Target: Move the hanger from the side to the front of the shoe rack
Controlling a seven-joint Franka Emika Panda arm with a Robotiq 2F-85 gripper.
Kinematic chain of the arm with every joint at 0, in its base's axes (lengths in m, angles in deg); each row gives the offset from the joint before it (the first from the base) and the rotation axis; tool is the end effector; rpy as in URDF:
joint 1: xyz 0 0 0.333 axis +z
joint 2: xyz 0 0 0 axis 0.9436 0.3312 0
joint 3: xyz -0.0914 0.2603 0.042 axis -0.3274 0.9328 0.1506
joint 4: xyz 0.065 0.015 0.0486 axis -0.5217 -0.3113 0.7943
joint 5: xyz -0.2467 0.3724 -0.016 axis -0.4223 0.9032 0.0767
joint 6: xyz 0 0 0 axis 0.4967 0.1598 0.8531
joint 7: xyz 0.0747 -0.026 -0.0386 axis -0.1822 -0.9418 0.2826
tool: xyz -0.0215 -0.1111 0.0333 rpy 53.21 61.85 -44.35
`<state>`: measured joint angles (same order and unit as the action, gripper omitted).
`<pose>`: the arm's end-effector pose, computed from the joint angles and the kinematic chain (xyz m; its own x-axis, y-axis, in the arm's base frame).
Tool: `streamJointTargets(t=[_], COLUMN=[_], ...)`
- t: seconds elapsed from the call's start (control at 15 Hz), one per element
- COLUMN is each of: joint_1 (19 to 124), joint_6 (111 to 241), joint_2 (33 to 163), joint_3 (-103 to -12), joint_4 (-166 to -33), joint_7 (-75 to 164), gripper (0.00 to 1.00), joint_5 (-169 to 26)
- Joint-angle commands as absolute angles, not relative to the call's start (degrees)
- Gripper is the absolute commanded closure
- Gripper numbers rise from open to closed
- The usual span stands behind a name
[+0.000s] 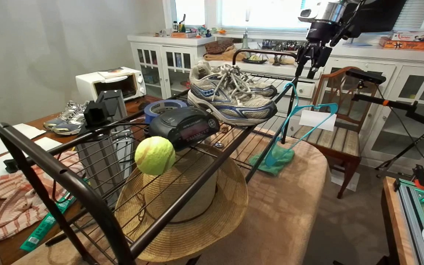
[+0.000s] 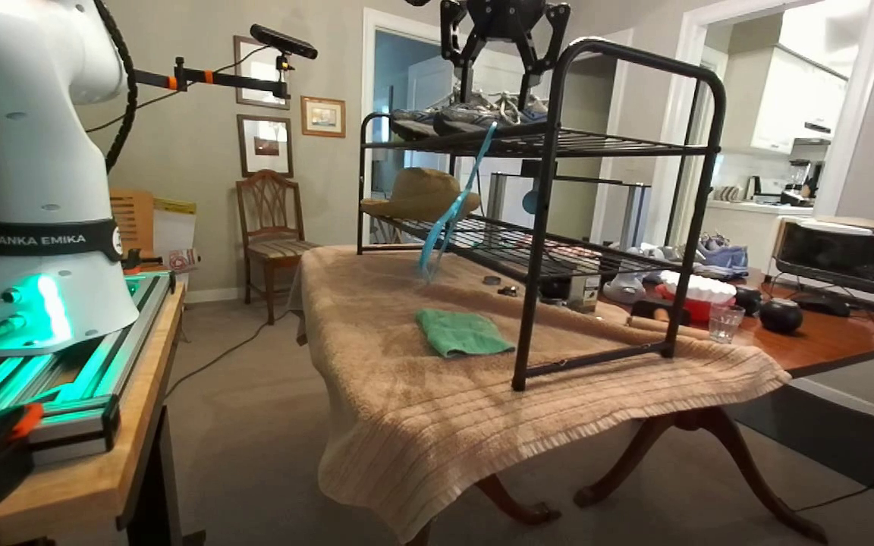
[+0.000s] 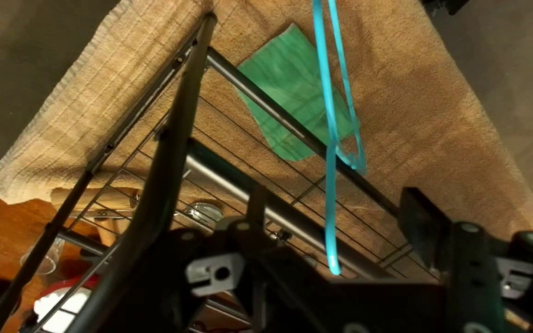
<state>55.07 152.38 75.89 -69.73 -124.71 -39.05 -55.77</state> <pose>0.5013 -0.2932 0.4099 0.7290 0.6493 0.2167 0.6756 -0.7333 -0.0758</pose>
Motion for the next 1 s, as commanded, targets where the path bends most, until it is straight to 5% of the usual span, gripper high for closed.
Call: streamJointTargets(t=[0.0, 0.93], joint_1=[55.9, 57.66], joint_6=[154.27, 145.83], joint_2=[71.71, 59.29], joint_3=[-69.75, -75.29], joint_4=[-126.38, -127.44], joint_7=[-40.92, -61.11], gripper=[0.0, 0.0], joint_5=[-59.14, -61.28])
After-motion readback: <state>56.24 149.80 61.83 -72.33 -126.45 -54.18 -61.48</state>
